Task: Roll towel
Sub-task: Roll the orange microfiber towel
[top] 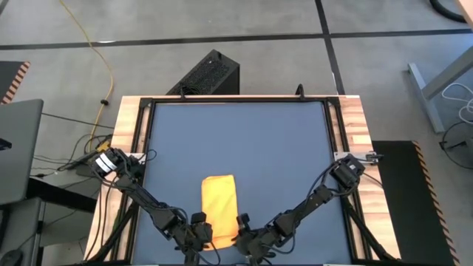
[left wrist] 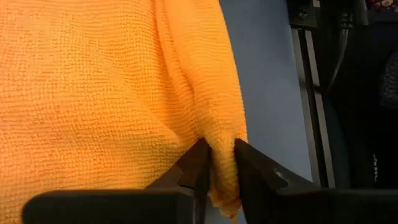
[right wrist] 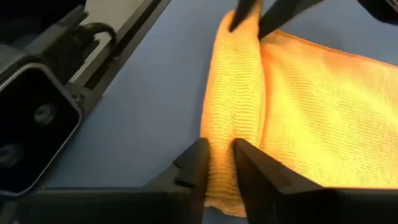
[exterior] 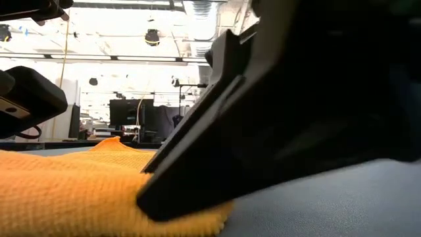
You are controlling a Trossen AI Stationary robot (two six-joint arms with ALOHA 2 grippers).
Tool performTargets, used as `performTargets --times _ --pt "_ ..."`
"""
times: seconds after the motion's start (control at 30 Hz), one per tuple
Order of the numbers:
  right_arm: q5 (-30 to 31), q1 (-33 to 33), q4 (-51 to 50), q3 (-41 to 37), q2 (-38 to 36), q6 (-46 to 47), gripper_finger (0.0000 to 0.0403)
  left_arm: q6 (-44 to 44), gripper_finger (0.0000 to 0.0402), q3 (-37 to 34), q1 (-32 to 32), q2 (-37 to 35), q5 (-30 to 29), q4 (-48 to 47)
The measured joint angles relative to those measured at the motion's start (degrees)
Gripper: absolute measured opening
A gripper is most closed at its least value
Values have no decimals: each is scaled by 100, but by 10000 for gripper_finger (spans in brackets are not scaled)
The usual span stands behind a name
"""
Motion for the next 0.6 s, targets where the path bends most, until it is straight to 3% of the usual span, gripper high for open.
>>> performTargets --times 0.3,0.47,0.6 --pt "-303 -197 -117 7 -6 770 28 -58 83 -7 -142 -441 -72 -617" --pt "-1019 -397 -63 7 -22 1354 24 -64 84 -11 -352 -758 -364 -816" --pt "-1423 -521 60 7 -22 1751 30 479 84 -11 -598 -858 -922 -482"
